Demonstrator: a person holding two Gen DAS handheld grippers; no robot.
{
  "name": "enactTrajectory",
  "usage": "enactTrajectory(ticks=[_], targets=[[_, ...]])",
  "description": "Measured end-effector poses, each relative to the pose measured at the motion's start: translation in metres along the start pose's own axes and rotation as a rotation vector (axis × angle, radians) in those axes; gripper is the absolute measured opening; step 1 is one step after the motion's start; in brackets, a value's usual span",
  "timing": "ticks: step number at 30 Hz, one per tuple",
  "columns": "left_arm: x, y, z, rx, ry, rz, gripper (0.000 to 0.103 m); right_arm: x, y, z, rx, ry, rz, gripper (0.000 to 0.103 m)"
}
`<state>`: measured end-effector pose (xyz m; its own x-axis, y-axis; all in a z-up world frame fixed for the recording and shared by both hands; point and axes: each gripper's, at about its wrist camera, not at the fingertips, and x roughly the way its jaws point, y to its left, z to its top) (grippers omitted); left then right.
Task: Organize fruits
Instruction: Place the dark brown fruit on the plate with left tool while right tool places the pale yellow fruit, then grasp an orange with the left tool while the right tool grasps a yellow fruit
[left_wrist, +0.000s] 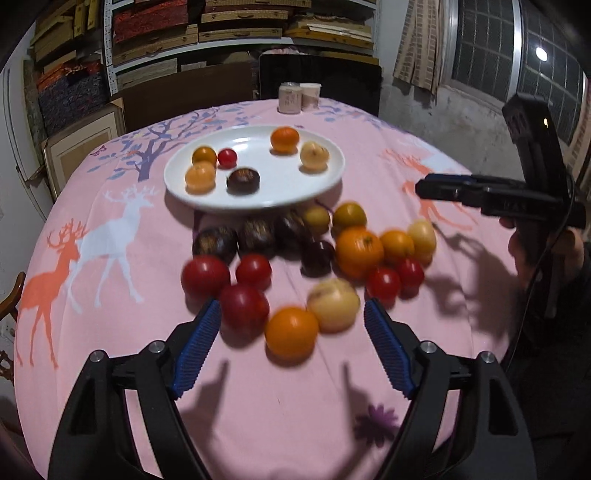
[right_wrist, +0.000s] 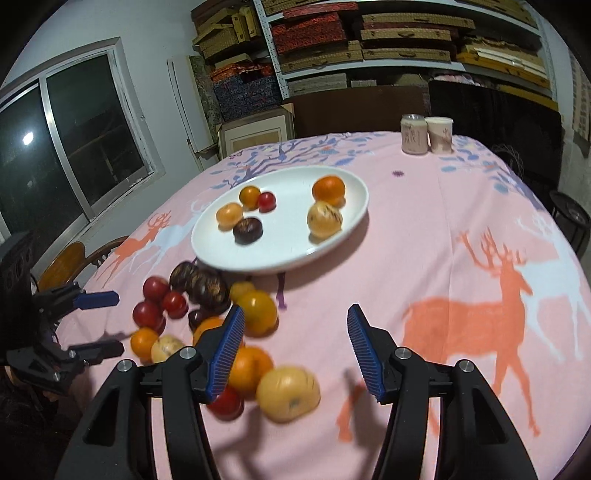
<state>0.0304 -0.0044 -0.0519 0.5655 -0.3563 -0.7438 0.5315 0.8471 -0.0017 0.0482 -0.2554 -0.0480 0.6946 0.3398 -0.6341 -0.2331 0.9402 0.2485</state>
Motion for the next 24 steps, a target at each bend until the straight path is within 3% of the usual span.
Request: enactTrajectory(ticks=[3, 5, 7, 19, 22, 24], targets=[[0.014, 0.000, -0.014, -0.017, 0.045, 0.027, 0.071, -0.003, 0.001, -0.013, -0.001, 0.014, -0.006, 0.058], [0.026, 0.003, -0.018, -0.048, 0.072, 0.008, 0.057, -0.004, 0.002, -0.018, -0.006, 0.023, -0.024, 0.058], [0.036, 0.004, -0.020, -0.071, 0.082, 0.009, 0.052, -0.007, -0.001, -0.021, 0.009, 0.031, -0.031, 0.058], [0.048, 0.005, -0.009, -0.075, 0.070, 0.005, 0.053, -0.017, -0.018, -0.032, 0.019, 0.048, -0.041, 0.058], [0.044, 0.004, -0.011, -0.078, 0.054, 0.005, 0.036, -0.013, -0.011, -0.037, -0.004, 0.064, -0.032, 0.058], [0.041, 0.006, -0.012, -0.090, 0.049, -0.001, 0.036, -0.012, -0.004, -0.040, -0.040, 0.071, -0.027, 0.058]])
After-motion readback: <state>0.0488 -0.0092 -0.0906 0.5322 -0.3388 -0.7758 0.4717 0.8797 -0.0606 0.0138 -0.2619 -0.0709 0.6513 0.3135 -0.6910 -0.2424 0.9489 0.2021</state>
